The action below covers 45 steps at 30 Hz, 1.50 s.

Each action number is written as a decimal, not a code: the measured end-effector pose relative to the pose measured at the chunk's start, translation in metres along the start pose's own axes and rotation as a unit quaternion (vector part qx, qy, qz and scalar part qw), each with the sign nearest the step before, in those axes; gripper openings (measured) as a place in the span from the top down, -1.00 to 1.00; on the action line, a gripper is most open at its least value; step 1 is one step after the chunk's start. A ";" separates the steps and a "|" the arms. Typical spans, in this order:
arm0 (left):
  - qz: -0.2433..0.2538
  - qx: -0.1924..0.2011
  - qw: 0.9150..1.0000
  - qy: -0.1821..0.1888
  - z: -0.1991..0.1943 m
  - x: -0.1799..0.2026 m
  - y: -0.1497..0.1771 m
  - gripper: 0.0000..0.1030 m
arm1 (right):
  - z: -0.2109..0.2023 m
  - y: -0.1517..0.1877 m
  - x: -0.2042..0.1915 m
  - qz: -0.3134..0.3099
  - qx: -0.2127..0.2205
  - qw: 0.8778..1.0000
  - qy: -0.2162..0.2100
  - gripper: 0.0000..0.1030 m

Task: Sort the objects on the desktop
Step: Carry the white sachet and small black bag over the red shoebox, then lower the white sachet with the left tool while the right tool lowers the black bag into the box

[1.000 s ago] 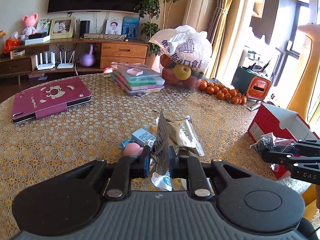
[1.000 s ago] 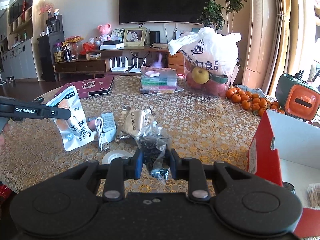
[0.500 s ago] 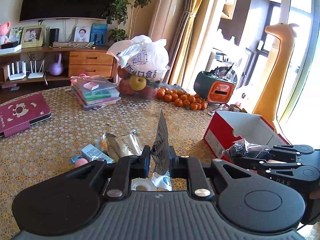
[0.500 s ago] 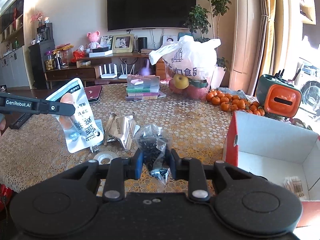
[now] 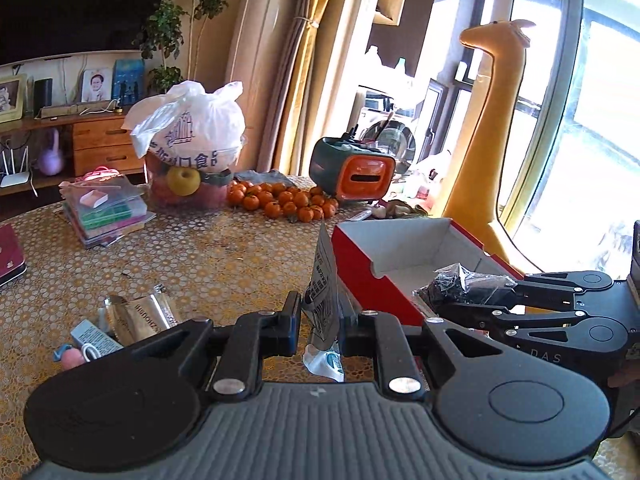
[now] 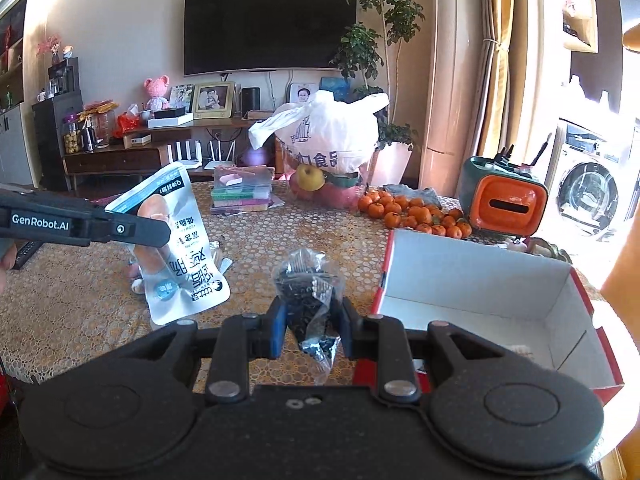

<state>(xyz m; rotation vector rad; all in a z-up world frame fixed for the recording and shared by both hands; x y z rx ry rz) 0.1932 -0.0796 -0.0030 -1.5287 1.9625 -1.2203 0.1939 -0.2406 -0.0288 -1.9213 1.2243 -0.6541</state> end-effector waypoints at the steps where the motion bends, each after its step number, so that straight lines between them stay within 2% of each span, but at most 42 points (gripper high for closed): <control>1: 0.002 0.000 1.000 0.005 0.002 0.006 -0.001 0.68 | -0.002 0.001 0.004 0.001 -0.001 1.000 0.004 0.50; 12: 0.031 0.001 0.998 0.061 0.031 0.071 -0.021 0.68 | -0.019 0.011 0.048 0.016 -0.002 0.999 0.040 0.50; 19: 0.042 -0.002 0.996 0.082 0.053 0.098 -0.033 0.68 | -0.020 0.015 0.072 0.022 -0.008 0.998 0.058 0.50; 45: 0.051 -0.061 0.993 0.089 0.155 0.143 -0.044 0.68 | 0.011 0.039 0.158 0.053 -0.058 0.992 0.096 0.50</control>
Point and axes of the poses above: each gripper's, at about its wrist camera, not at the fingertips, and z roughly the way its jaws point, x to its right, y to its underside, the point moved 10 cm from there along z, roughly the way its jaws point, and after that the axes turned 5 degrees about -x, right-handed, at the moved point
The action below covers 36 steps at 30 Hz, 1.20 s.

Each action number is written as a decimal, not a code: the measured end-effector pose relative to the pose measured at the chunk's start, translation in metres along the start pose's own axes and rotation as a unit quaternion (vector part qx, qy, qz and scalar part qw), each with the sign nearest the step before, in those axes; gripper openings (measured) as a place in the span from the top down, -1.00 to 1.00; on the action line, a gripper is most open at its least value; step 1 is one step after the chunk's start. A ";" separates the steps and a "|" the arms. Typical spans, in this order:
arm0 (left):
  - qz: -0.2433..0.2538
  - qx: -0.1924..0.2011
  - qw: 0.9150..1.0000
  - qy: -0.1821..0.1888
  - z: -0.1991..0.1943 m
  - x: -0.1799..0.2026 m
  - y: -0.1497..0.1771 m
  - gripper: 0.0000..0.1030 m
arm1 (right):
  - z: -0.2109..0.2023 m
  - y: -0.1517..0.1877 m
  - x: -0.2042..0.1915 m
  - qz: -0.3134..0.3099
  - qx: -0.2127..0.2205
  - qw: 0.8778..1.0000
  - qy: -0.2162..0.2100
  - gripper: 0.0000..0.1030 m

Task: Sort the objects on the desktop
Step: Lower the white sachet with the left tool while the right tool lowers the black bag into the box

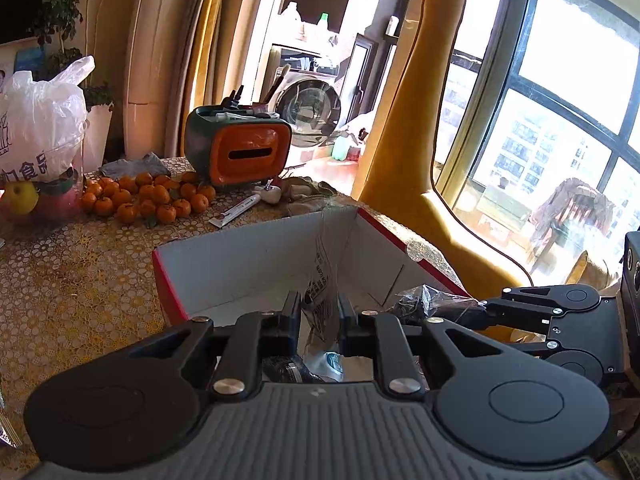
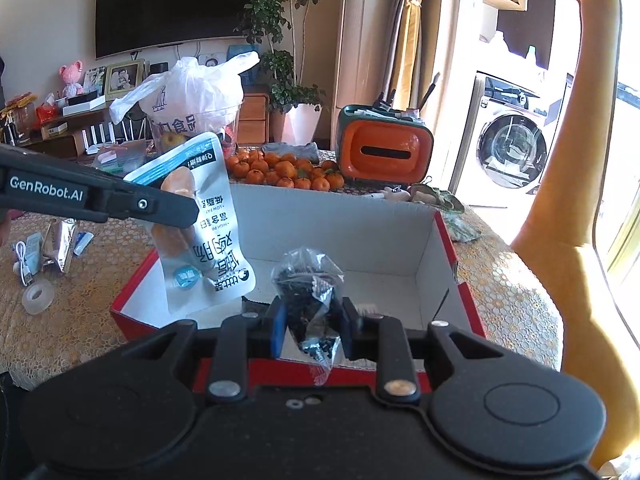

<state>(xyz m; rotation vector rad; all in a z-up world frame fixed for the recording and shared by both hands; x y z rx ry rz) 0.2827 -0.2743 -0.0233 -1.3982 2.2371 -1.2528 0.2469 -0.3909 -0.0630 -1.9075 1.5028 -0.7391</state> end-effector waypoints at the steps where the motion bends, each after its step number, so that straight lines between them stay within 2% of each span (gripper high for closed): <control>1: 0.000 -0.002 1.000 0.000 0.004 0.000 -0.001 0.68 | 0.002 0.000 0.003 0.002 -0.003 1.000 0.002 0.50; 15: -0.018 -0.063 0.998 0.017 0.070 0.005 -0.002 0.68 | 0.053 -0.007 0.049 0.055 -0.064 0.996 0.002 0.50; 23: -0.022 -0.094 0.995 0.029 0.095 0.011 0.001 0.68 | 0.079 -0.011 0.054 0.046 -0.097 0.994 0.013 0.50; 30: -0.058 -0.131 0.988 0.052 0.116 0.009 0.010 0.68 | 0.099 -0.021 0.064 0.042 -0.116 0.992 0.030 0.50; 36: -0.070 -0.156 0.984 0.052 0.132 0.006 0.019 0.68 | 0.115 -0.022 0.062 0.026 -0.132 0.990 0.038 0.50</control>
Point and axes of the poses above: each gripper's, at about its wrist camera, not at the fingertips, and z roughly the way its jaws point, x to its right, y to its underside, the point moved 10 cm from there along z, roughly the way its jaws point, and after that the axes turned 5 degrees about -x, right-handed, at the moved point
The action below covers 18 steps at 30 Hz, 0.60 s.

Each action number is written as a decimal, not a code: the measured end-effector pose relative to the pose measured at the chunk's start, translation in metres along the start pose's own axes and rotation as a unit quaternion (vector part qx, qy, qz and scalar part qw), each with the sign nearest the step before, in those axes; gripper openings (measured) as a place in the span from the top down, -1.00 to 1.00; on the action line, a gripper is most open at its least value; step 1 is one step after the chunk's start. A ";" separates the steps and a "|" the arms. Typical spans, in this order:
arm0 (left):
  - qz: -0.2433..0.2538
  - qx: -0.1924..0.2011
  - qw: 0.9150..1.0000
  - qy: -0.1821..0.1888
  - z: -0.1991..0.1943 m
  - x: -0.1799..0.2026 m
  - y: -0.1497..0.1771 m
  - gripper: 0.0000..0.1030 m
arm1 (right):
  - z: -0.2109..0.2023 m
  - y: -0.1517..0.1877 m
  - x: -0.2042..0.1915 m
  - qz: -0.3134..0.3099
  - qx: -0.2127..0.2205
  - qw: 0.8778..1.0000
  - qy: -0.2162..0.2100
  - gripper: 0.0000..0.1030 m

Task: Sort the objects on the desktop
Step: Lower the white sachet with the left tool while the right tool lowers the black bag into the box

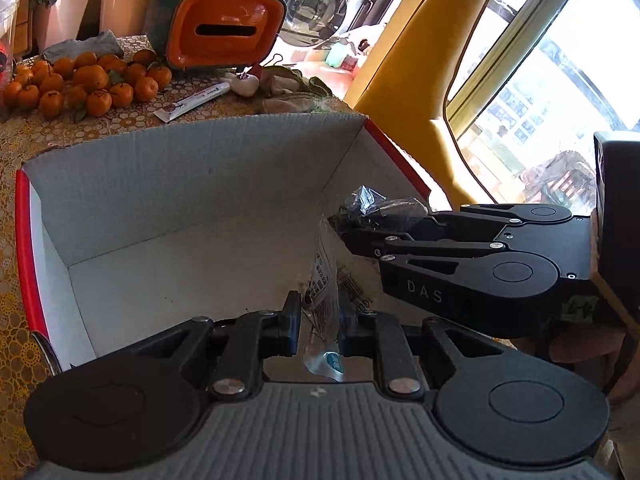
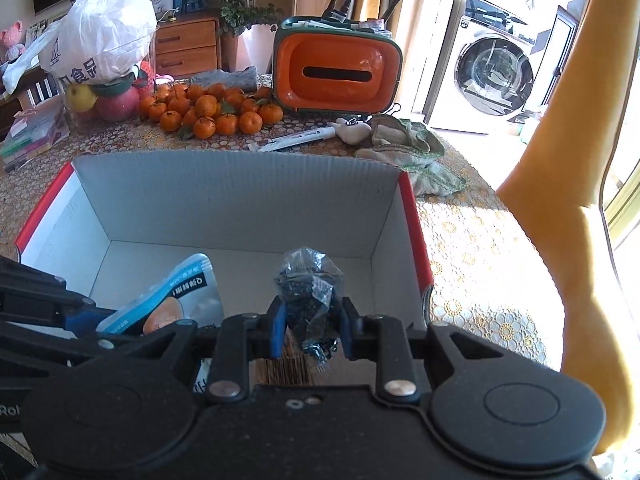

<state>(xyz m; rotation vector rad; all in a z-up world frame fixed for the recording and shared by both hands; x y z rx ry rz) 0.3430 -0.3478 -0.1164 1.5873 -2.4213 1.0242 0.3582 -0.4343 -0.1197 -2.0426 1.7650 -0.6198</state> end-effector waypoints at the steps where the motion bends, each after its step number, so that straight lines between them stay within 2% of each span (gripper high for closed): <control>1: 0.001 -0.003 1.000 -0.003 0.002 -0.001 0.000 0.68 | 0.002 0.000 0.000 0.000 -0.003 1.000 0.003 0.50; 12: 0.010 -0.035 0.999 -0.022 0.009 -0.009 -0.001 0.67 | 0.019 0.006 -0.004 0.002 -0.045 0.999 0.005 0.50; 18: 0.026 -0.063 0.995 -0.069 0.012 -0.023 0.004 0.66 | 0.023 0.013 -0.005 0.008 -0.054 0.998 -0.002 0.48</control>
Point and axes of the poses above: each gripper's, at about its wrist camera, not at the fingertips, and z roughly the way its jaws point, x to its right, y to its underside, the point moved 10 cm from there along z, roughly the way its jaws point, and after that the axes turned 5 degrees about -x, right-handed, at the moved point
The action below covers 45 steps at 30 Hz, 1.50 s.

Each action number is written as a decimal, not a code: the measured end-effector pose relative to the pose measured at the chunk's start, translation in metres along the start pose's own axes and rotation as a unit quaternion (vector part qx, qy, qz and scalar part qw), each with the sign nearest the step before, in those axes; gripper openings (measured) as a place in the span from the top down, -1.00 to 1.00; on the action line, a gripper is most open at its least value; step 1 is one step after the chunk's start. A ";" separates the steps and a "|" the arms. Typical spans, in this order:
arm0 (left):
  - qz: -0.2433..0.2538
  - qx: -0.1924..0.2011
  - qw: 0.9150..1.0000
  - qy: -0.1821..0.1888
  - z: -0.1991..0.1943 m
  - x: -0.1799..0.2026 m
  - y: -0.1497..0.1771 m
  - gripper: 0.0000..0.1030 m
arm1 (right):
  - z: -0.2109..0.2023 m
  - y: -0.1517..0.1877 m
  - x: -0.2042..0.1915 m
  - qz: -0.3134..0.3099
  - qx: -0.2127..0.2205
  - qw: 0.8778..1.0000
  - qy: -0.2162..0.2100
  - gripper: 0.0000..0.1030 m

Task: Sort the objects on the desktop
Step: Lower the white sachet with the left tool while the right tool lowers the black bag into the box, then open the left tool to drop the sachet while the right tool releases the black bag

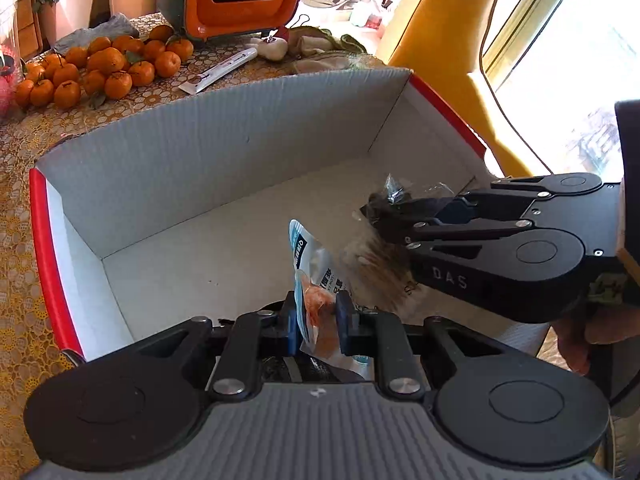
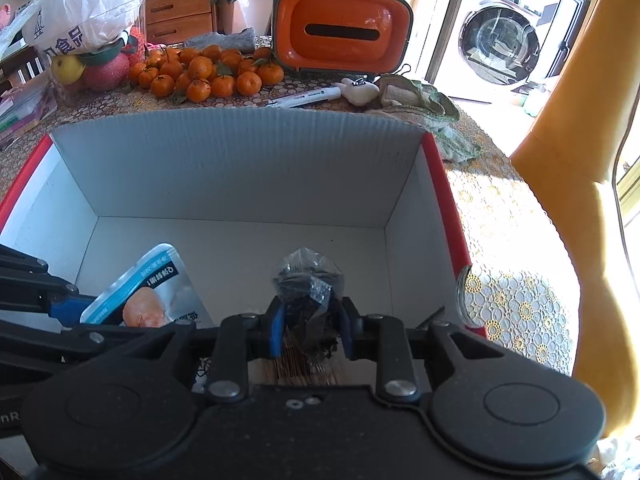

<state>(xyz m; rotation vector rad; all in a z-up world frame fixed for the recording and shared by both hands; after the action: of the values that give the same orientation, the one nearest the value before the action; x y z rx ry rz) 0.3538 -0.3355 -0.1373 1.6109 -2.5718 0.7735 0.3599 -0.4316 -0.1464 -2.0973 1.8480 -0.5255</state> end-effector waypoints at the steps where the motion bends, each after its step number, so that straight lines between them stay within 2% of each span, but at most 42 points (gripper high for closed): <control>1: -0.001 0.001 1.000 0.002 0.000 -0.001 0.001 0.66 | 0.000 0.001 0.000 0.000 -0.001 1.000 -0.001 0.46; 8: -0.007 -0.010 1.000 0.004 0.000 -0.001 0.008 0.63 | -0.006 0.001 0.000 0.004 0.005 1.000 0.000 0.39; 12: 0.003 -0.010 1.000 -0.009 -0.004 0.000 0.011 0.42 | -0.014 0.001 0.002 0.009 0.010 1.000 -0.002 0.36; 15: 0.004 -0.006 1.000 -0.008 -0.010 0.000 0.013 0.38 | -0.021 0.001 0.001 0.011 0.015 1.000 -0.003 0.34; 17: 0.003 0.000 1.000 -0.006 -0.016 0.001 0.013 0.24 | -0.027 0.001 0.001 0.011 0.018 1.000 -0.004 0.33; 19: 0.006 0.009 1.000 -0.010 -0.024 0.003 0.012 -0.02 | -0.033 0.001 0.000 0.010 0.021 1.000 -0.007 0.33; 20: 0.010 0.014 1.000 -0.013 -0.028 0.004 0.011 -0.04 | -0.036 0.001 0.000 0.011 0.024 1.000 -0.007 0.31; 22: 0.015 0.020 1.000 -0.015 -0.036 0.007 0.011 -0.04 | -0.044 0.001 -0.002 0.010 0.030 0.999 -0.008 0.21; 33: 0.019 0.050 0.998 -0.017 -0.075 0.016 0.020 -0.04 | -0.081 0.007 -0.006 0.025 0.049 0.998 -0.026 0.15; 35: 0.021 0.056 0.998 -0.017 -0.082 0.019 0.022 -0.04 | -0.087 0.009 -0.007 0.028 0.052 0.998 -0.030 0.05; 45: 0.026 0.080 0.996 -0.010 -0.117 0.026 0.042 -0.04 | -0.118 0.018 -0.022 0.025 0.071 0.996 -0.039 -0.02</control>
<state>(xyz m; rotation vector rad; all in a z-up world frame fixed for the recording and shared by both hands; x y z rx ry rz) 0.2773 -0.2946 -0.0445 1.6037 -2.6367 0.9952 0.2875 -0.4102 -0.0511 -1.9460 1.7620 -0.5389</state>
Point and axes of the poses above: each gripper's, at about its wrist camera, not at the fingertips, and z roughly the way its jaws point, x to its right, y to its underside, the point moved 10 cm from there along z, roughly the way its jaws point, and after that the axes turned 5 degrees about -x, right-handed, at the moved point
